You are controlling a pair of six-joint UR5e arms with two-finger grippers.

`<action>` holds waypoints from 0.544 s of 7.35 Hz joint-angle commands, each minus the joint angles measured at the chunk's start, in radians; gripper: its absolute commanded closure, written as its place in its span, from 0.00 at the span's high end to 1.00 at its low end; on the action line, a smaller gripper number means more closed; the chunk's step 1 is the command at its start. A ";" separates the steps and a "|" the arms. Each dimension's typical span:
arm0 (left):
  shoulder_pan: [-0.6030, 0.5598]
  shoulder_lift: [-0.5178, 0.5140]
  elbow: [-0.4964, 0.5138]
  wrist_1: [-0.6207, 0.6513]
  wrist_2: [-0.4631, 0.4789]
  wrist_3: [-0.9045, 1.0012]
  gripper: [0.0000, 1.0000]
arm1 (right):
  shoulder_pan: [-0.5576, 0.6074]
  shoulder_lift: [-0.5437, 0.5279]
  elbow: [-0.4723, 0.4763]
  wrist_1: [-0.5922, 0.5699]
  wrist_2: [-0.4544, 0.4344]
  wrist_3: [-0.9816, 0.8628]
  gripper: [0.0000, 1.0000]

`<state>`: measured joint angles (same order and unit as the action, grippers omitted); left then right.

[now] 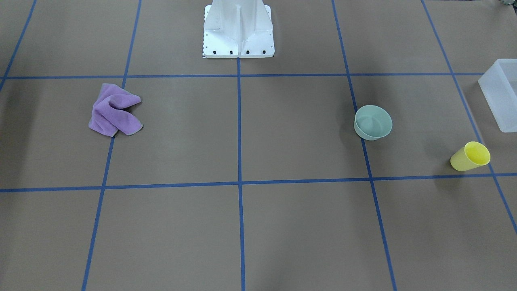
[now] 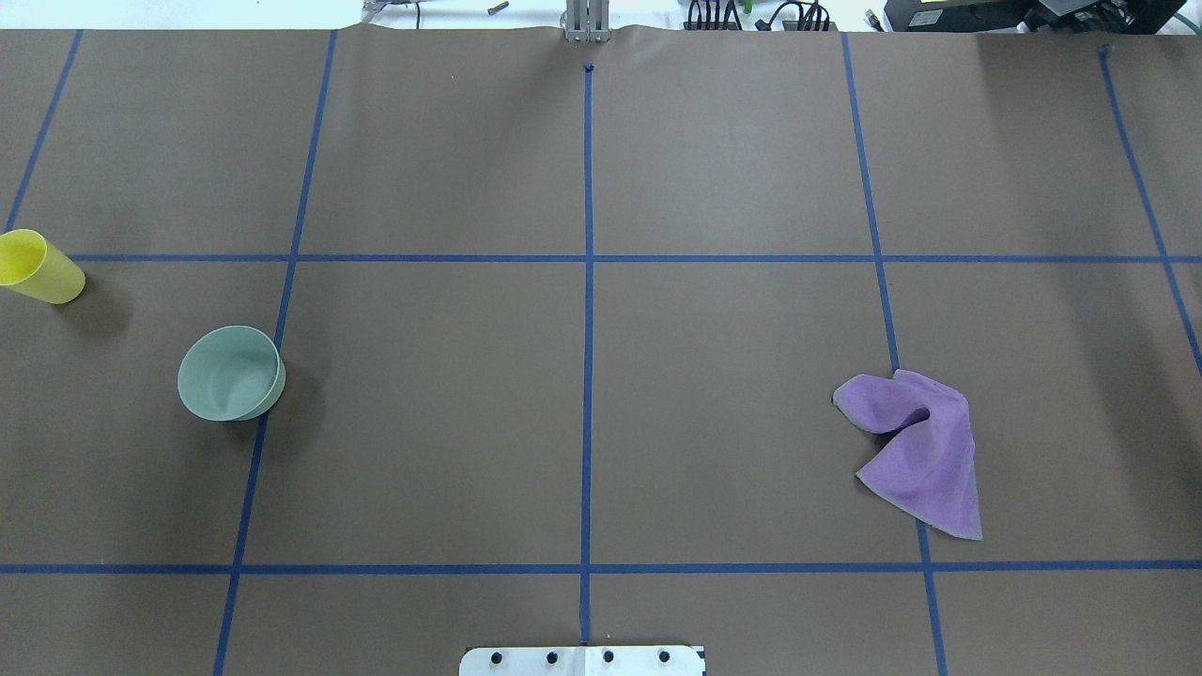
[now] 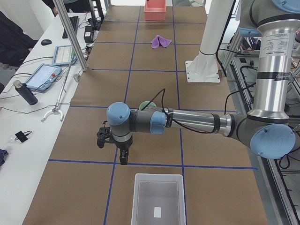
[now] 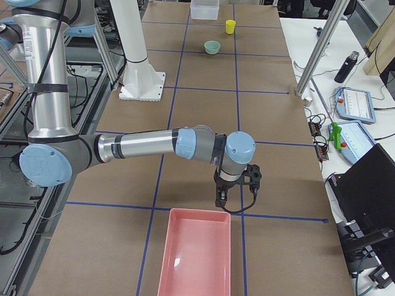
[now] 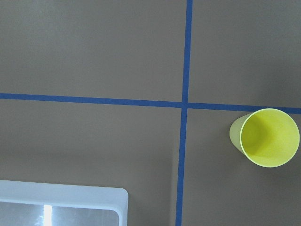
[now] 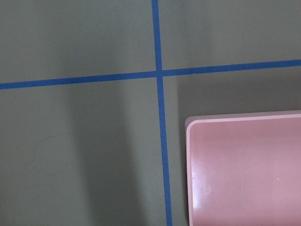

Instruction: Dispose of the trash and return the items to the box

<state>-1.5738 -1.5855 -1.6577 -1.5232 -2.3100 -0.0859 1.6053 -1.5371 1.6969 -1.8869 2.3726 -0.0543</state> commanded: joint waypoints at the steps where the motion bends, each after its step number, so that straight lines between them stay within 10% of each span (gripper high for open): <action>1: 0.001 -0.004 -0.008 0.003 0.000 0.000 0.99 | 0.001 -0.001 0.003 0.000 0.000 0.001 1.00; 4: 0.001 -0.004 -0.004 -0.003 0.001 -0.002 0.99 | 0.002 0.000 0.009 0.000 0.000 0.001 1.00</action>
<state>-1.5725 -1.5877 -1.6603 -1.5253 -2.3089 -0.0862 1.6065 -1.5373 1.7029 -1.8868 2.3730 -0.0531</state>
